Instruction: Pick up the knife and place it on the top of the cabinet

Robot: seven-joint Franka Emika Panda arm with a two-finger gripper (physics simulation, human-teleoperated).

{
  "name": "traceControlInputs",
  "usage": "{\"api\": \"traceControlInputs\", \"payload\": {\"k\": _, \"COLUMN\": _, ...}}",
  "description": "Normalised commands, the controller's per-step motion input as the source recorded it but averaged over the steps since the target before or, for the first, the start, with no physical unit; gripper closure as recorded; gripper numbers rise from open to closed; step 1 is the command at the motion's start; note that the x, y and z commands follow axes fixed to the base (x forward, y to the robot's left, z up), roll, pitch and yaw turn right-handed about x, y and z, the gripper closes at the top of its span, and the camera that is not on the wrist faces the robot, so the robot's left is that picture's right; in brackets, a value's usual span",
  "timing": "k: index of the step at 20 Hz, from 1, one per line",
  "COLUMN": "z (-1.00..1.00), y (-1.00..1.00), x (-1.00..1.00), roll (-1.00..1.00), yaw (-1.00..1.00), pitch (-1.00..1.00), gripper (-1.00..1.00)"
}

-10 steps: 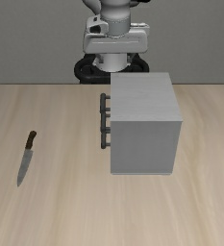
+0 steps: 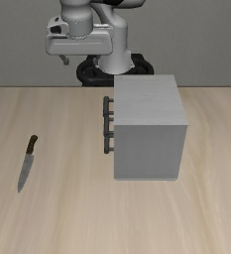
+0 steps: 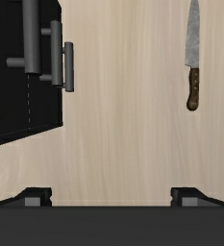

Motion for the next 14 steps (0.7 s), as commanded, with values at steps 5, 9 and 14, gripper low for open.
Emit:
{"api": "traceControlInputs", "payload": {"k": 5, "z": 0.0, "y": -1.0, "x": 0.0, "roll": 0.0, "yaw": 0.0, "pitch": 0.0, "gripper": -1.0}}
{"api": "traceControlInputs", "payload": {"k": 9, "z": 0.0, "y": -1.0, "x": 0.0, "roll": 0.0, "yaw": 0.0, "pitch": 0.0, "gripper": -1.0}}
{"api": "traceControlInputs", "payload": {"k": 14, "z": 0.0, "y": -0.8, "x": 0.2, "roll": 0.0, "yaw": 0.0, "pitch": 0.0, "gripper": -1.0}}
